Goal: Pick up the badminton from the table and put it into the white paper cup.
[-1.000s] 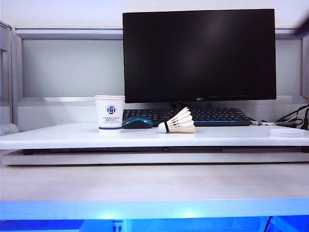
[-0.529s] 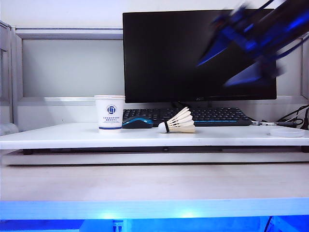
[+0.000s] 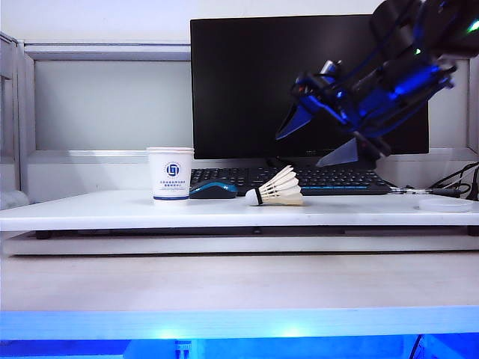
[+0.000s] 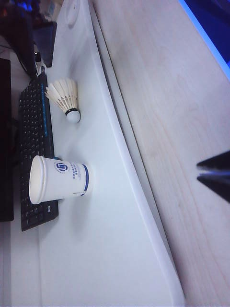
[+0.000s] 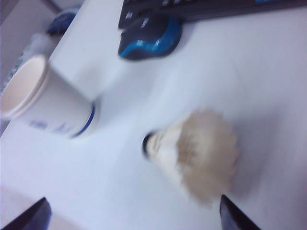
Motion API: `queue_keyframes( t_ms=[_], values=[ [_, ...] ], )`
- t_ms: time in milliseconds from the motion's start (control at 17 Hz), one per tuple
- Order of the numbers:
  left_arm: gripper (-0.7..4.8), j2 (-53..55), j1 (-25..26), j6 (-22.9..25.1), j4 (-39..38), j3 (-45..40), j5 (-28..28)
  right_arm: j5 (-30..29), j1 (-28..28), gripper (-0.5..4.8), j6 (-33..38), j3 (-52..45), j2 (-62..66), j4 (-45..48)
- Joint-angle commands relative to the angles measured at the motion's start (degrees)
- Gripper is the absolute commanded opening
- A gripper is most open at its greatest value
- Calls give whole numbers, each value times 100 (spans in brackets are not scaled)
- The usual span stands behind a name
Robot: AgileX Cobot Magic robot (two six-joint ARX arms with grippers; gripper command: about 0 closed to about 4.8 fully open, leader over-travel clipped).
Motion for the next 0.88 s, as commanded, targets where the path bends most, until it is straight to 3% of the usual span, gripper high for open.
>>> queue_keyframes(
  t_ms=[59, 882],
  values=[
    [21, 2, 4, -17, -96, -4, -22, -31, 4, 450, 46, 245, 236, 90],
    [21, 2, 4, -15, -94, -7, -229, -164, 55, 416, 315, 452, 710, 229]
  ],
)
